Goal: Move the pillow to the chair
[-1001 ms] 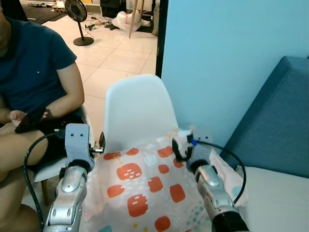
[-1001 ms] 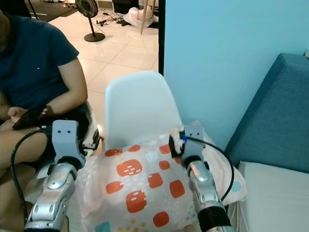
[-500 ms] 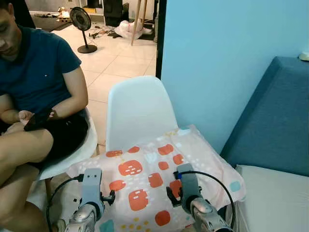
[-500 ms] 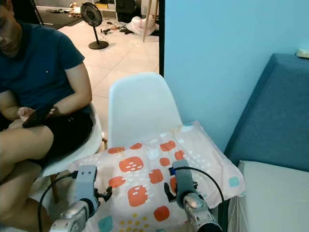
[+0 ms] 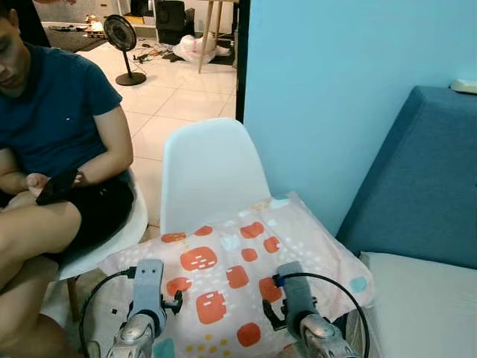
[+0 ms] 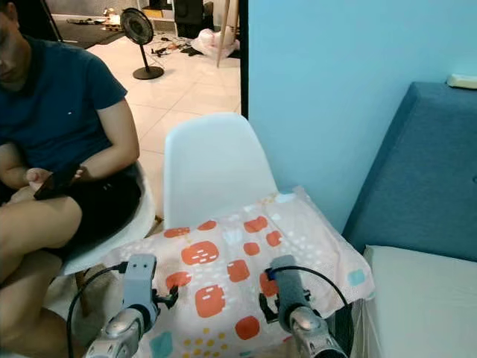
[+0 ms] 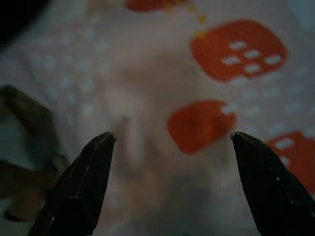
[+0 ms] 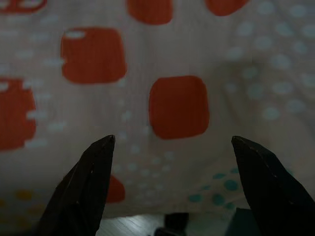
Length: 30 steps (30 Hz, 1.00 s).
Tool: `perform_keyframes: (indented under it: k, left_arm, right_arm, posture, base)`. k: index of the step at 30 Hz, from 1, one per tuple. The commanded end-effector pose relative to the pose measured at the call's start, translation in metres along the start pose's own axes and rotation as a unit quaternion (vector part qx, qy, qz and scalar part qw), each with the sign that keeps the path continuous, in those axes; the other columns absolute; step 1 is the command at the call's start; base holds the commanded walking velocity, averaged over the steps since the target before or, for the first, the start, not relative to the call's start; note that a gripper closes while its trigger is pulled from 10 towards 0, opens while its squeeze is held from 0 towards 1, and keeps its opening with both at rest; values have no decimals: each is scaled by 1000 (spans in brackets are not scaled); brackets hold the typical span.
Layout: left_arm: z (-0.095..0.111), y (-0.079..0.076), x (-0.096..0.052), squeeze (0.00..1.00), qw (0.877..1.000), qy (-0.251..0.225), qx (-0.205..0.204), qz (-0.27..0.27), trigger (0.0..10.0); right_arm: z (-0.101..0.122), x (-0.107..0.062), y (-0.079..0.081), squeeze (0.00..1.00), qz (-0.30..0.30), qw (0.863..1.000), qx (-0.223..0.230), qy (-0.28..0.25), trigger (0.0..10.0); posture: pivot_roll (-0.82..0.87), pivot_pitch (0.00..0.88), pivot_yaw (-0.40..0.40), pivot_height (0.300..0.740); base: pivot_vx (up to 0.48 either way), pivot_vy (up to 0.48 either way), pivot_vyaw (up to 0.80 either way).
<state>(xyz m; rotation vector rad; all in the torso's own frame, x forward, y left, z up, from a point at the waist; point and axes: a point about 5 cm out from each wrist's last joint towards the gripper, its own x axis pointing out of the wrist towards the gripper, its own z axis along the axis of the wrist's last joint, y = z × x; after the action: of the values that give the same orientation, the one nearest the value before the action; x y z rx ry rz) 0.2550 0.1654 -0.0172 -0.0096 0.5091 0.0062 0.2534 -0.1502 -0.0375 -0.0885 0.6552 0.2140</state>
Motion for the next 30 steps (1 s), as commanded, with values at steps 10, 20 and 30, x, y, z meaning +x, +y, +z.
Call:
perform_keyframes:
  k: [10, 20, 30]
  left_arm:
    - [-8, 17, -2, 0, 999, 28, -18, 30, 10000]
    - [6, 20, 1, 0, 998, -11, -34, 58, 10000]
    - [16, 8, 2, 0, 999, -27, 37, 26, 10000]
  right_arm:
    - [-5, -1, -10, 0, -18, 999, 4, 26, 10000]
    - [8, 2, -7, 0, -16, 1000, -21, 3, 10000]
    - [2, 0, -9, 0, -13, 1000, 7, 5, 10000]
  posture:
    - [24, 66, -24, 740]
    - [15, 107, -68, 740]
    - [67, 102, -28, 740]
  base:
    - [0, 0, 0]
    - [0, 0, 0]
    - [0, 0, 0]
